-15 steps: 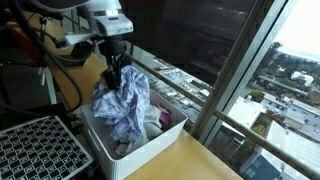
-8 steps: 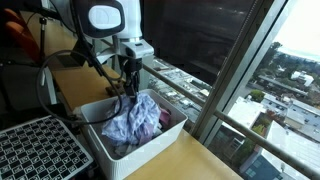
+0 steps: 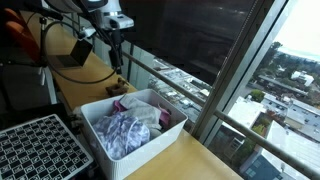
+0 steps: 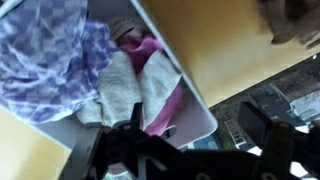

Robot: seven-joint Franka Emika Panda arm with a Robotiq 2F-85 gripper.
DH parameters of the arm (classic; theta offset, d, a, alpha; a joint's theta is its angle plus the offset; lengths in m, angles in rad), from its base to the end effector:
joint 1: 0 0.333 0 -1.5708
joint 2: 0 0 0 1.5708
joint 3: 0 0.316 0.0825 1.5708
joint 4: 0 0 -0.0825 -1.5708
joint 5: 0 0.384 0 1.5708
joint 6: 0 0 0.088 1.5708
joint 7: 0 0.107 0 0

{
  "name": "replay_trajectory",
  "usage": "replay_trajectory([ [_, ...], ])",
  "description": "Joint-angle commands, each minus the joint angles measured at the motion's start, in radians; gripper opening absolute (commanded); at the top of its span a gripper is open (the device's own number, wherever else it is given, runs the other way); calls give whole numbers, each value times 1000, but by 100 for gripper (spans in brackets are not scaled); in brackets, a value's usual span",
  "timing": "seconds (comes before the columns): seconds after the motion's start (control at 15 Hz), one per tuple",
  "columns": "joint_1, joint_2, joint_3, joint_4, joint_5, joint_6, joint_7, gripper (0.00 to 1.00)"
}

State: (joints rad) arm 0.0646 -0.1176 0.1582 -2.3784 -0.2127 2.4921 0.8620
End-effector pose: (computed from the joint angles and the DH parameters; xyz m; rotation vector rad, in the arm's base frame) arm 0.4909 0.1129 0.3909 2.9967 -0.7385 0.4354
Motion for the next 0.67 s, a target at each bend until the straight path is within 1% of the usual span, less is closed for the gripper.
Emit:
replay_trajectory([
  [0.0,85,96,81,19,61,-1,72,100],
  [0.2,157,204,122,62,68,-8,156,100],
  [0.4,210,304,114,104,67,-6,199,100],
  [0.6,246,403,98,140,82,-10,212,100],
])
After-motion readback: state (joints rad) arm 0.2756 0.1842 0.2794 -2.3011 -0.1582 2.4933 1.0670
